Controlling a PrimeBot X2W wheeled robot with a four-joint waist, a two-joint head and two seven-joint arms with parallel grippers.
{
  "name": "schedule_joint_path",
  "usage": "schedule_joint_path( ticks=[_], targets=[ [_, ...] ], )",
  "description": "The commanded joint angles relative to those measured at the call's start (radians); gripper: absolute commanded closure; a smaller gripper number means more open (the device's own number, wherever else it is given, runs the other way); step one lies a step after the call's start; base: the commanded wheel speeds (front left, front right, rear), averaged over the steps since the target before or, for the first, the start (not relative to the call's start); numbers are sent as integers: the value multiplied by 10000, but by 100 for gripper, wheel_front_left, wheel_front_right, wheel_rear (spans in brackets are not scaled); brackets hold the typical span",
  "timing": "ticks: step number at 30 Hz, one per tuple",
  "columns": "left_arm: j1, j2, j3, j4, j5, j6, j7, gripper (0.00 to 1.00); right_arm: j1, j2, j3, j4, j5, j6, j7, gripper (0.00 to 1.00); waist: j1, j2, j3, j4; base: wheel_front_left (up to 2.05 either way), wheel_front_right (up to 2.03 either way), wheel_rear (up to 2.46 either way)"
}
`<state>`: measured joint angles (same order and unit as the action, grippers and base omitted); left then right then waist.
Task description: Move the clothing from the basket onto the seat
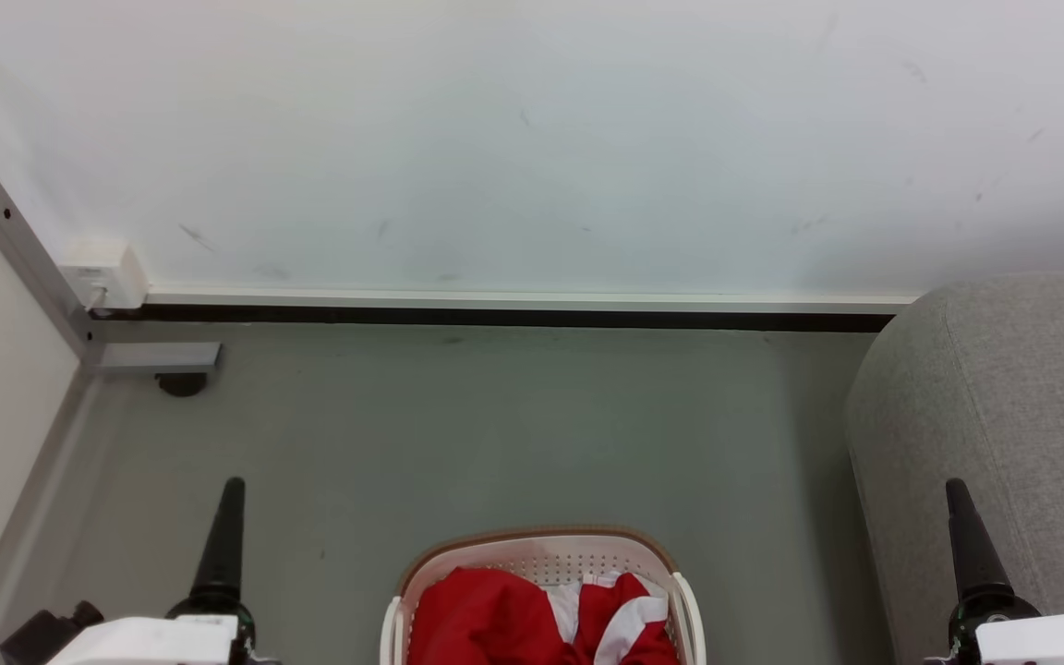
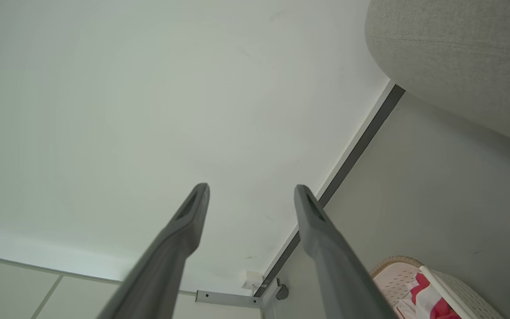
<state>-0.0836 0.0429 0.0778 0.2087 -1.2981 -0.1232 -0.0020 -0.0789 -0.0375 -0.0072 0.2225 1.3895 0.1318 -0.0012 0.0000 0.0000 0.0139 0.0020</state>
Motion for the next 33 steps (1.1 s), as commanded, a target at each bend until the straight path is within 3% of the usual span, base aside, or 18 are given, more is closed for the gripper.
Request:
schedule_joint_path(
  ticks=[1, 17, 33],
  targets=[
    [-271, 76, 31, -290, 531, -44, -92, 0, -275, -110, 61, -221, -396, -4, -101, 0, 0, 0, 11, 3, 0, 0, 0],
    [-155, 60, 36, -549, 4257, -45, -678, 0, -341, -144, 521, -351, -3820, -7, -687, 0, 0, 0, 39, 10, 0, 0, 0],
    [69, 360, -620, -926, 7136, 503, -1197, 0, -278, -128, 884, -231, -7168, -10, -1188, 0, 0, 0, -7, 21, 0, 0, 0]
  ],
)
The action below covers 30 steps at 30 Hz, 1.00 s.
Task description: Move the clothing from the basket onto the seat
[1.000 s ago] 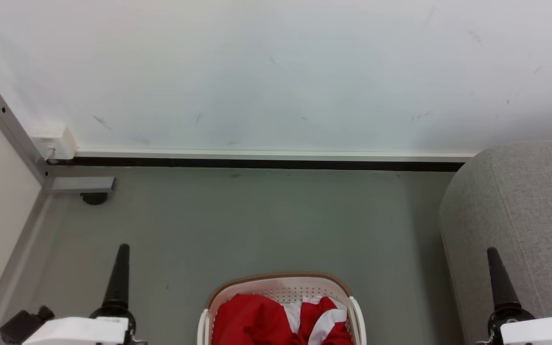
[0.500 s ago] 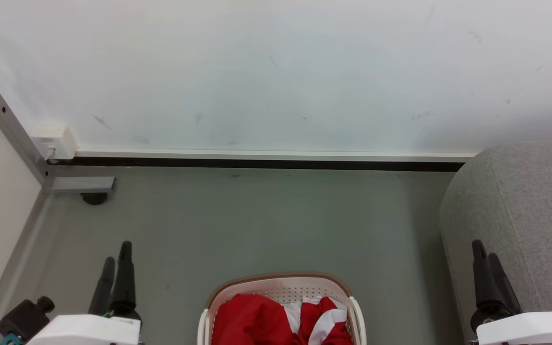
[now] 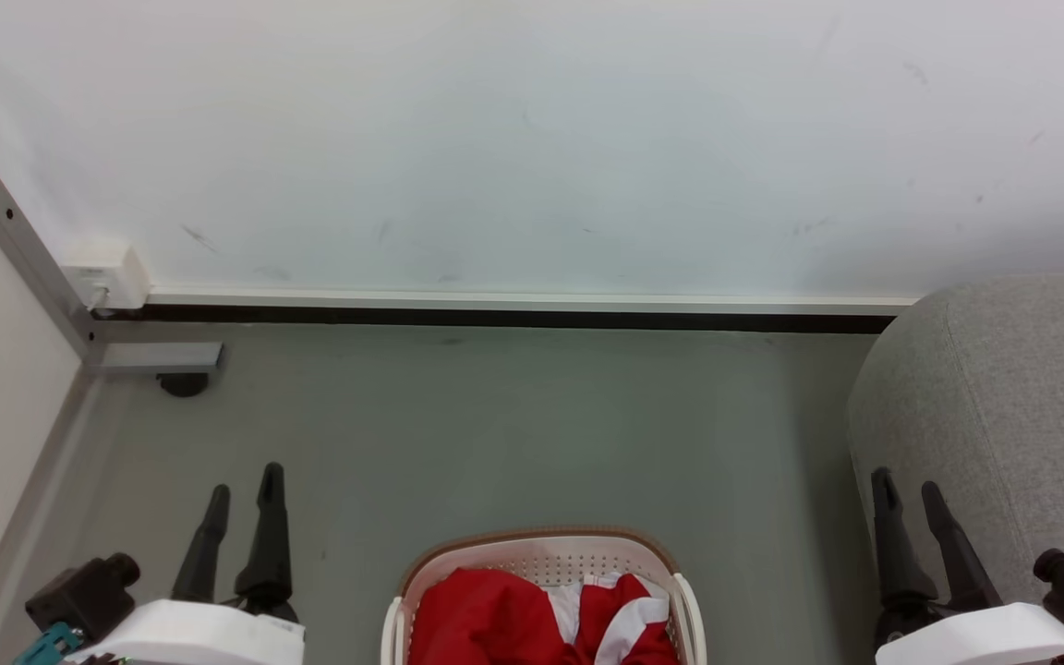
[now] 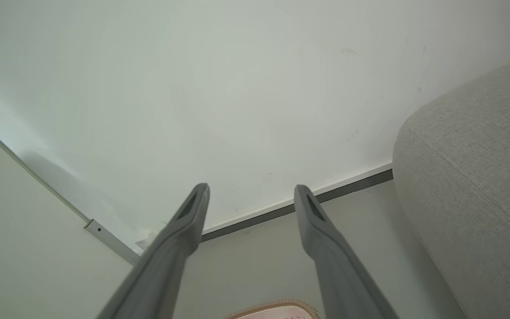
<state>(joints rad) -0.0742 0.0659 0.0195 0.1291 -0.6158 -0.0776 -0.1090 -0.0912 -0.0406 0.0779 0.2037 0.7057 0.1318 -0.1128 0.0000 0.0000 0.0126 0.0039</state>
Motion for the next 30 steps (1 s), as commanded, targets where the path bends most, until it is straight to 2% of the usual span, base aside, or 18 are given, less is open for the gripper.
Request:
schedule_joint_path(
  ticks=[1, 12, 30],
  targets=[
    [-25, 150, -83, -139, 438, 73, -147, 0, -170, -98, 55, -10, -473, -10, -104, 0, 0, 0, 11, 5, 0, 0, 0],
    [-33, 318, -378, -146, 1476, 337, -451, 0, -291, -108, 244, 239, -1582, -12, -411, 0, 0, 0, 9, 33, 0, 0, 0],
    [-5, 263, -300, 44, 2927, 83, -851, 0, -337, -119, 472, 345, -2822, -14, -821, 0, 0, 0, 22, 23, 0, 0, 0]
  ],
)
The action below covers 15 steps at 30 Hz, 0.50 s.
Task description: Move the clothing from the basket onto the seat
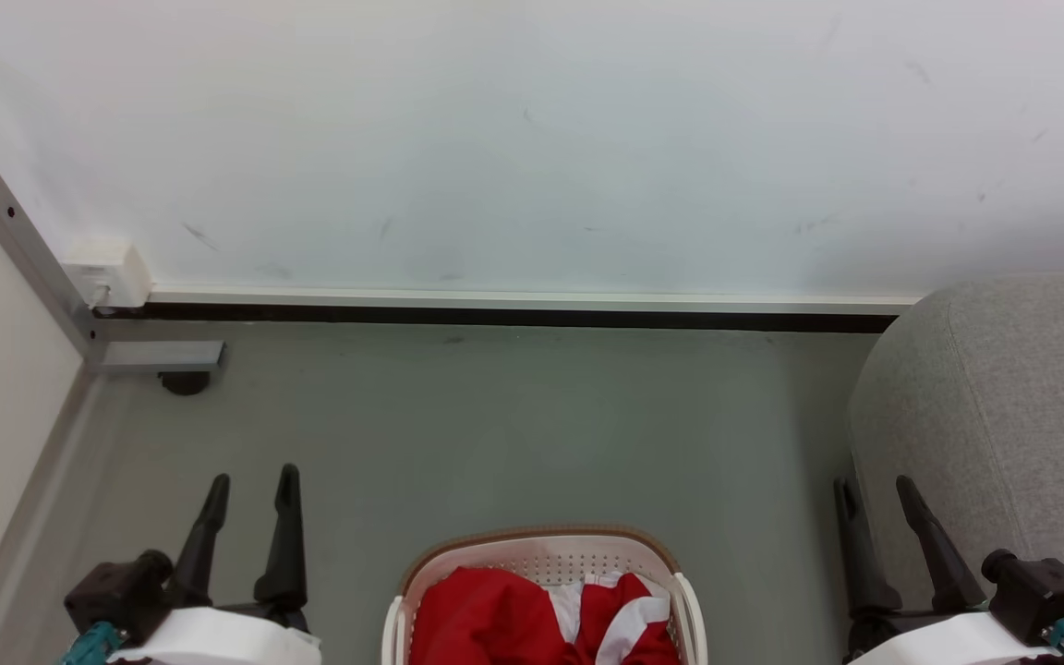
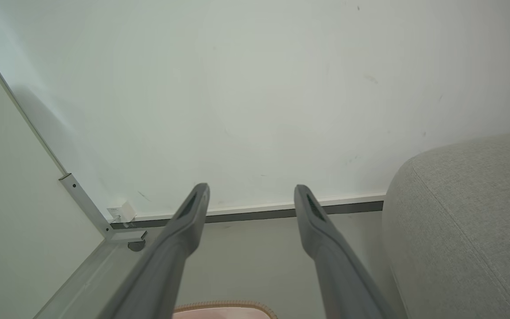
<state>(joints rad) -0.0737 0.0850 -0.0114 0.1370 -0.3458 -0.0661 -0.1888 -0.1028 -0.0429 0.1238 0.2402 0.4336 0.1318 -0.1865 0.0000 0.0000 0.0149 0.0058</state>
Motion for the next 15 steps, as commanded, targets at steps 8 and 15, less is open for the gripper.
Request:
schedule_joint_path(
  ticks=[8, 15],
  targets=[
    [-15, -14, 117, 78, 862, -120, -234, 0, -218, -100, 38, 63, -681, -16, -253, 0, 0, 0, -5, 18, 0, 0, 0],
    [-23, -117, 230, 158, 1290, -257, -380, 0, -222, -101, 114, 66, -1096, -17, -398, 0, 0, 0, 22, 5, 0, 0, 0]
  ],
)
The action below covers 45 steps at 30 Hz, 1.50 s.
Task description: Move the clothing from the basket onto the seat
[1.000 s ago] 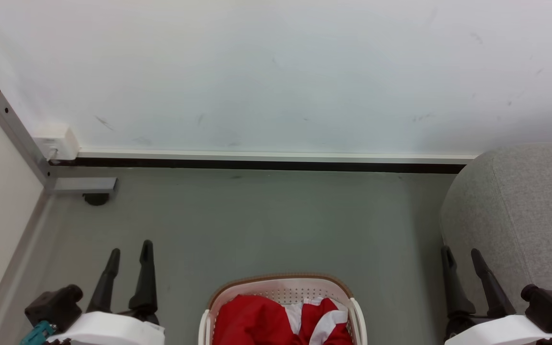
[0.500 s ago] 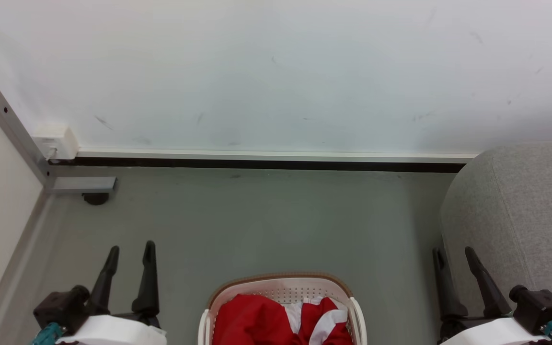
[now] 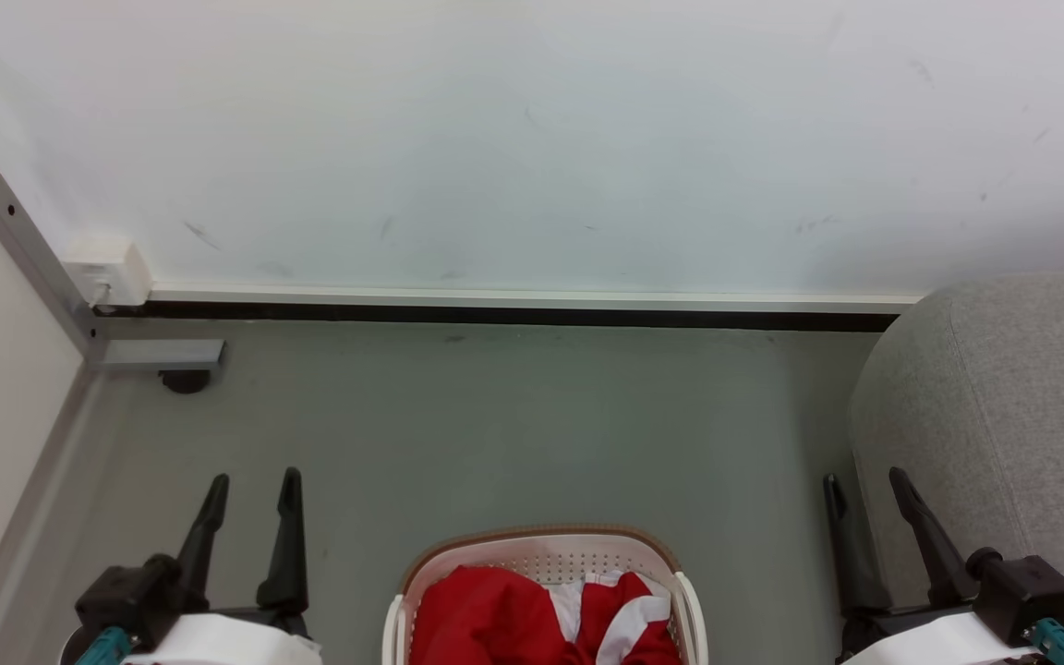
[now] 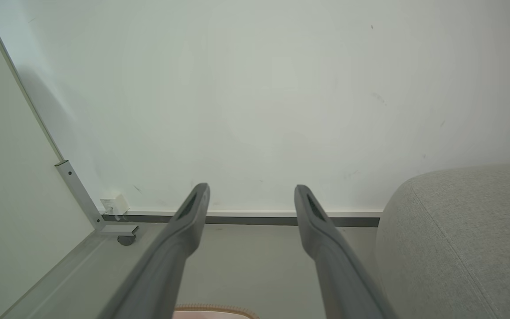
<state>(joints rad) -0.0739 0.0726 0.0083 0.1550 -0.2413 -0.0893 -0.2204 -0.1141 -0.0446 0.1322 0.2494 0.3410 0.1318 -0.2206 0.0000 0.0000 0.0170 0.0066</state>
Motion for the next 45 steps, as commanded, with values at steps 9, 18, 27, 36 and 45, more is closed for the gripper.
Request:
schedule_joint_path(
  ticks=[9, 18, 27, 36, 45],
  targets=[
    [-40, -113, 171, 117, 703, -203, -244, 0, -122, -88, 170, -15, -696, -18, -232, 0, 0, 0, 9, -38, 0, 0, 0],
    [-102, -168, 302, 211, 1048, -331, -379, 0, -97, -91, 189, -64, -1215, -20, -382, 0, 0, 0, 60, -47, 0, 0, 0],
    [-159, -194, 362, 255, 1274, -394, -443, 0, -102, -89, 210, -85, -1369, -21, -438, 0, 0, 0, 102, -106, 0, 0, 0],
    [-221, -206, 367, 288, 1163, -414, -443, 0, -93, -87, 182, -117, -1263, -21, -438, 0, 0, 0, 149, -109, 0, 0, 0],
    [-257, -209, 380, 275, 1075, -419, -443, 0, -165, -86, 211, -106, -1241, -21, -438, 0, 0, 0, 227, -138, 0, 0, 0]
  ],
)
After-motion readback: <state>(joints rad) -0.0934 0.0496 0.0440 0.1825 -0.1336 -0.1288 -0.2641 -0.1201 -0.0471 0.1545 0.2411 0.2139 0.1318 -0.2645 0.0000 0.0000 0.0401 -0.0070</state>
